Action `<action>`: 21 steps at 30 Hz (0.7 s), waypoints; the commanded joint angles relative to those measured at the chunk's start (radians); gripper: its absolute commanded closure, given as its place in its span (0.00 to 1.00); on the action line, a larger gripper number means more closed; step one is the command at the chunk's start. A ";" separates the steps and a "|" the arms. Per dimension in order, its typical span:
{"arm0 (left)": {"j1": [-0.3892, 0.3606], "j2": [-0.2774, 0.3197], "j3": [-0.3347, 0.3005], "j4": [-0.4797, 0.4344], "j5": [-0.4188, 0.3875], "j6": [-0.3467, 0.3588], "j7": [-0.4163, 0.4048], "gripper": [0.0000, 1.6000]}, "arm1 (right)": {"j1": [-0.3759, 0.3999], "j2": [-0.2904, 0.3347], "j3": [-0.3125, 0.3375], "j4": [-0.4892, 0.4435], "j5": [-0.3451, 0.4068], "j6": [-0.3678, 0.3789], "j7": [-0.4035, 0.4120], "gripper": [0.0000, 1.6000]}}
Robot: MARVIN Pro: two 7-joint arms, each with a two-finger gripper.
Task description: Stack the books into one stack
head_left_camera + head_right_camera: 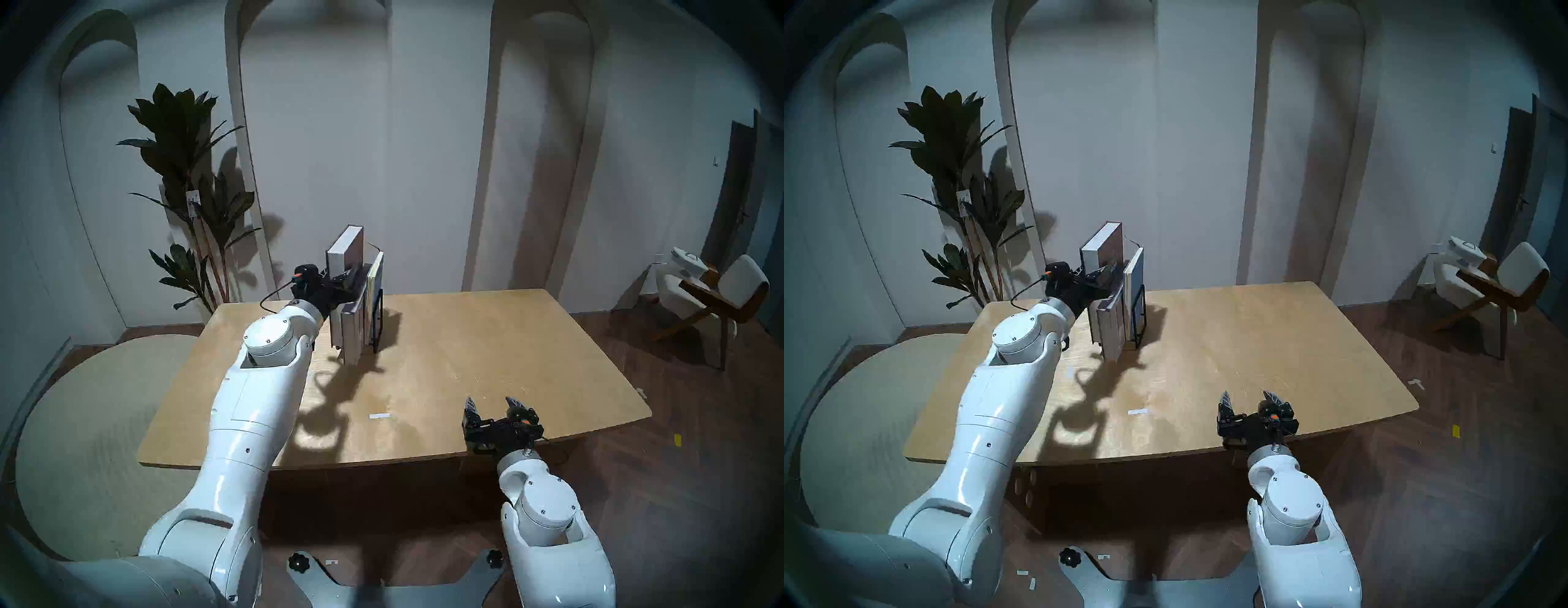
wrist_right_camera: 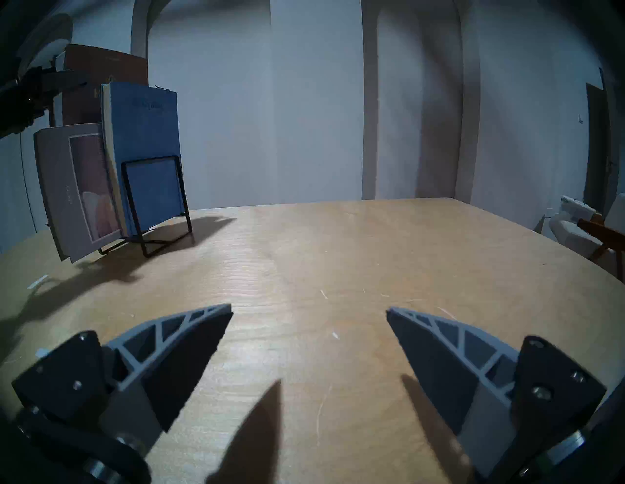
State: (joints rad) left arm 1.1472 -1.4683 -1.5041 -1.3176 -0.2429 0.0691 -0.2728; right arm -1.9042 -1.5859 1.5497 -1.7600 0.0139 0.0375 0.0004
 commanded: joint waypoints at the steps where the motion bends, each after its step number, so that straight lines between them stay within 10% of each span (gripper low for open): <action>1: -0.011 -0.002 -0.010 -0.052 0.016 -0.046 0.026 1.00 | 0.002 -0.002 -0.002 -0.023 0.002 -0.004 0.001 0.00; 21: -0.006 0.005 0.084 -0.244 0.165 -0.136 0.097 1.00 | 0.005 -0.002 -0.002 -0.019 0.001 -0.005 0.001 0.00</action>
State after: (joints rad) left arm 1.1496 -1.4748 -1.4532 -1.4415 -0.1442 -0.0017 -0.1965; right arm -1.9039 -1.5862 1.5499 -1.7590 0.0135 0.0375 0.0004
